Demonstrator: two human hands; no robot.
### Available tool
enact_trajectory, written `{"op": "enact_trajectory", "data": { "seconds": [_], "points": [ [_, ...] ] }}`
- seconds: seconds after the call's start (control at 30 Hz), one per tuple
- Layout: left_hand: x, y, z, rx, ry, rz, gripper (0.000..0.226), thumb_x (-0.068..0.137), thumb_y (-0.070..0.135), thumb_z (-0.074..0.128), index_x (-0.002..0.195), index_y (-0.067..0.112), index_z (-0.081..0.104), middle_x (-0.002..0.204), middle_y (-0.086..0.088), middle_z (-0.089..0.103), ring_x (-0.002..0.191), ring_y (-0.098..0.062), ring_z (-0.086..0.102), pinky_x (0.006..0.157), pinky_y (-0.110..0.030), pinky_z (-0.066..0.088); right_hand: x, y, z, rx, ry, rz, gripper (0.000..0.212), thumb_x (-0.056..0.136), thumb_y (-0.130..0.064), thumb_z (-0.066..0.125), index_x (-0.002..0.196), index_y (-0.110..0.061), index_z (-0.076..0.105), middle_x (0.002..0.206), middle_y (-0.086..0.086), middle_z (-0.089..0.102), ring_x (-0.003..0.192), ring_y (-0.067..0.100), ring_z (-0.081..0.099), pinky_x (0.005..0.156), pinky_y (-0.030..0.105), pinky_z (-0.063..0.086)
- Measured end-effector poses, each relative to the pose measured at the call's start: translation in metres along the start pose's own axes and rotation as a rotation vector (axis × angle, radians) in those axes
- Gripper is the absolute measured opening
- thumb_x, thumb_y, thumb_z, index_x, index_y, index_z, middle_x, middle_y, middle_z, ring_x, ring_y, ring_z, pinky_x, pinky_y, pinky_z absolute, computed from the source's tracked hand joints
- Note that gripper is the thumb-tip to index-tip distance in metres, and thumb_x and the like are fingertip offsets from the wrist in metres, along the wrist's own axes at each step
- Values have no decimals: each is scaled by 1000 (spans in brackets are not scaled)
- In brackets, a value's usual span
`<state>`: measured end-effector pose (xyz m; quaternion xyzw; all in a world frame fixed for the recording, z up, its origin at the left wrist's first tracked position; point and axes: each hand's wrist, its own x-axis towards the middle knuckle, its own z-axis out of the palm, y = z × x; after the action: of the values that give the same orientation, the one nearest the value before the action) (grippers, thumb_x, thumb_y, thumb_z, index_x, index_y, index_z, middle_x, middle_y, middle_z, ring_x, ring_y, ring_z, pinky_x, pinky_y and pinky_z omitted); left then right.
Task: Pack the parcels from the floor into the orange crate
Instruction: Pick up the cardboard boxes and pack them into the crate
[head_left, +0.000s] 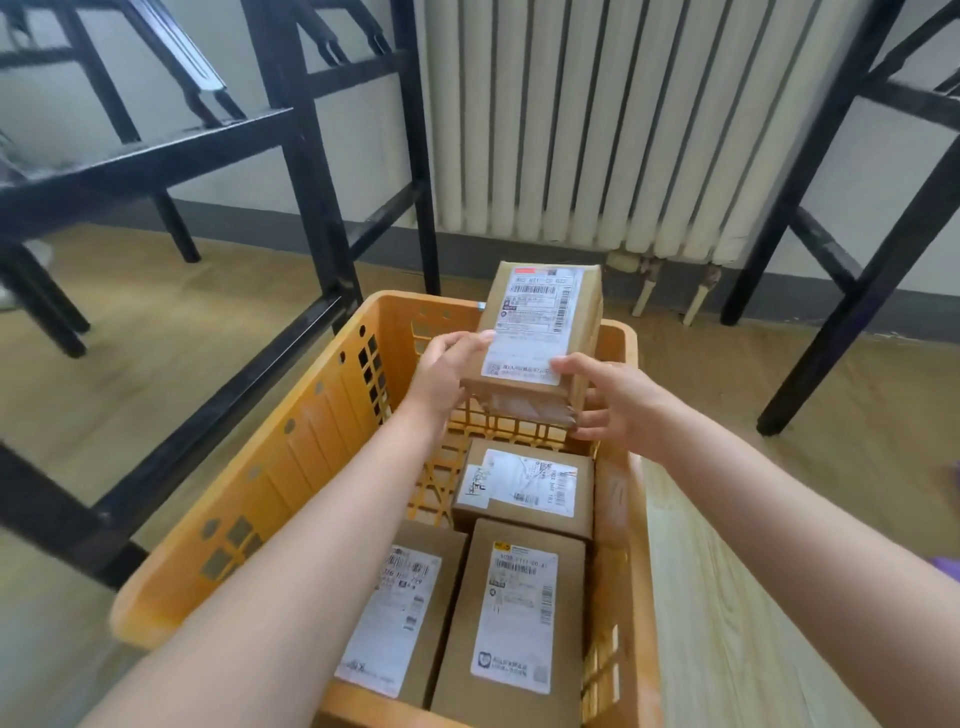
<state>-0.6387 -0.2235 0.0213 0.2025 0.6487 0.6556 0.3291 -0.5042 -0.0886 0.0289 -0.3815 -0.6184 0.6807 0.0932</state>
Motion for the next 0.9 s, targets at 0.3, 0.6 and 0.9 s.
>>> {"op": "enact_trajectory", "data": {
  "seconds": [0.3, 0.6, 0.9],
  "points": [
    [-6, -38, -48, 20, 25, -265, 63, 76, 53, 69, 125, 18, 51, 110, -6, 69, 101, -23, 65, 85, -38, 56, -1, 22, 47, 33, -175, 141, 45, 79, -40, 72, 112, -21, 47, 94, 11, 64, 79, 27, 69, 74, 41, 55],
    [-7, -62, -93, 151, 344, -289, 71, 80, 43, 69, 137, 18, 35, 124, -6, 58, 105, -23, 59, 88, -41, 51, 16, 36, 82, -183, -285, 140, 70, 84, -43, 66, 143, -19, 37, 144, 21, 37, 127, 39, 45, 103, 44, 44],
    [14, -110, -110, 158, 405, -409, 84, 77, 38, 74, 143, 14, 27, 130, -11, 52, 109, -26, 53, 90, -39, 46, 32, 51, 73, -311, -215, 179, 68, 85, -38, 67, 141, -16, 35, 140, 17, 42, 123, 35, 48, 96, 38, 48]
  ]
}}
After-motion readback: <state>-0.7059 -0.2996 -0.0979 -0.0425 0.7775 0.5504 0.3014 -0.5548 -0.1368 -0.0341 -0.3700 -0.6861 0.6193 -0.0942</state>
